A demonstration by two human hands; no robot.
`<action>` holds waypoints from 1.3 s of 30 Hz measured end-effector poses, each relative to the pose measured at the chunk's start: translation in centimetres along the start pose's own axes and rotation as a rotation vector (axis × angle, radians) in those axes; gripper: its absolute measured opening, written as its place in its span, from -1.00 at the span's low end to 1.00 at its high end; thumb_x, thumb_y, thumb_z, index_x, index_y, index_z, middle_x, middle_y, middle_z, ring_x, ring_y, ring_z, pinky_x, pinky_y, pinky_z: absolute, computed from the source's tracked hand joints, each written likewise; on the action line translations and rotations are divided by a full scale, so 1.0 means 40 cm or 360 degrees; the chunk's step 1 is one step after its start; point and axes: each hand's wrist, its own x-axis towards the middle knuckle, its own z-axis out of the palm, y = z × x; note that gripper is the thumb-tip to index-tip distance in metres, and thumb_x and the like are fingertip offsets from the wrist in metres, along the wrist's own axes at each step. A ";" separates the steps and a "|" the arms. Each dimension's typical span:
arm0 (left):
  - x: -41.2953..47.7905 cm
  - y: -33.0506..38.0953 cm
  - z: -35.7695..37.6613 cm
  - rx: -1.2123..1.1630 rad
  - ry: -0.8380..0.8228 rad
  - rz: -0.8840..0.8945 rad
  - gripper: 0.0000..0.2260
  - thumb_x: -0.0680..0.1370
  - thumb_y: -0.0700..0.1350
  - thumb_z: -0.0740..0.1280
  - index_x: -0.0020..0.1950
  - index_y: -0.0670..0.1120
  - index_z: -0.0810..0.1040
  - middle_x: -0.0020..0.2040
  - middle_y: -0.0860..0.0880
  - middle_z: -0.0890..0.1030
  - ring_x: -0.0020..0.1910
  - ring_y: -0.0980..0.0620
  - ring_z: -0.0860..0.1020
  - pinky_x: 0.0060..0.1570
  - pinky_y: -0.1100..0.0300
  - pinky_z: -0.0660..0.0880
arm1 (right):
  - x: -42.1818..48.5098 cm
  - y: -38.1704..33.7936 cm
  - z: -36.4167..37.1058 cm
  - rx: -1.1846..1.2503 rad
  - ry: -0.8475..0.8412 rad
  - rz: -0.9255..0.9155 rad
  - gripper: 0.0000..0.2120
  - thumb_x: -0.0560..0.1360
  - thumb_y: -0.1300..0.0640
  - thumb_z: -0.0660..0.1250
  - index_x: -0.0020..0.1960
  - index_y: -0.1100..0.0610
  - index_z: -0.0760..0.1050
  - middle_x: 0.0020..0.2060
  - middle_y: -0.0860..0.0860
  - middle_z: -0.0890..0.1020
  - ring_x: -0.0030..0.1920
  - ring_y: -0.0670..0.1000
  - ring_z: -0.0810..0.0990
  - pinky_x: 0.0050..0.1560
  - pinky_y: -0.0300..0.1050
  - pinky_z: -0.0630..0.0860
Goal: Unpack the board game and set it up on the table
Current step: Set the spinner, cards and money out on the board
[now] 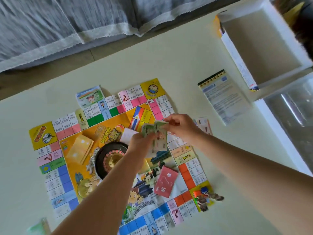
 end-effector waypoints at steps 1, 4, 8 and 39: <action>-0.009 -0.003 0.036 0.0001 -0.0044 -0.0007 -0.89 0.56 -0.15 0.30 -0.01 -0.16 0.59 -0.14 -0.18 0.63 -0.27 -0.07 0.57 -0.31 0.16 0.49 | -0.011 0.023 -0.046 -0.0056 0.0025 0.0047 -0.89 0.48 0.21 0.41 0.00 0.19 0.59 -0.36 -0.02 0.55 -0.41 -0.11 0.43 -0.35 -0.30 0.38; -0.025 -0.016 0.114 -0.0076 -0.0145 -0.0009 -0.87 0.58 -0.23 0.25 -0.06 -0.18 0.60 -0.22 -0.17 0.63 -0.32 -0.07 0.56 -0.23 0.09 0.54 | -0.034 0.087 -0.159 -0.0269 0.0078 0.0153 -0.89 0.52 0.16 0.36 0.04 0.15 0.56 -0.32 -0.01 0.56 -0.39 -0.11 0.44 -0.36 -0.31 0.38; -0.029 -0.040 0.179 -0.0029 -0.0209 0.0059 -0.87 0.59 -0.22 0.26 -0.04 -0.14 0.61 -0.19 -0.14 0.66 -0.19 -0.10 0.61 -0.01 -0.06 0.56 | -0.055 0.162 -0.244 -0.0202 0.0209 0.0259 -0.86 0.53 0.25 0.32 0.08 0.24 0.54 -0.10 0.14 0.61 -0.18 0.05 0.62 -0.34 -0.13 0.58; -0.202 -0.427 -0.217 0.0876 -0.0015 0.0062 -0.94 0.50 -0.15 0.38 -0.17 -0.07 0.62 -0.42 -0.05 0.62 -0.49 0.11 0.53 -0.33 0.17 0.51 | -0.391 0.164 0.340 -0.0250 -0.0390 -0.0263 -0.91 0.50 0.21 0.36 -0.01 0.12 0.49 -0.21 -0.11 0.54 -0.24 -0.22 0.50 -0.24 -0.28 0.45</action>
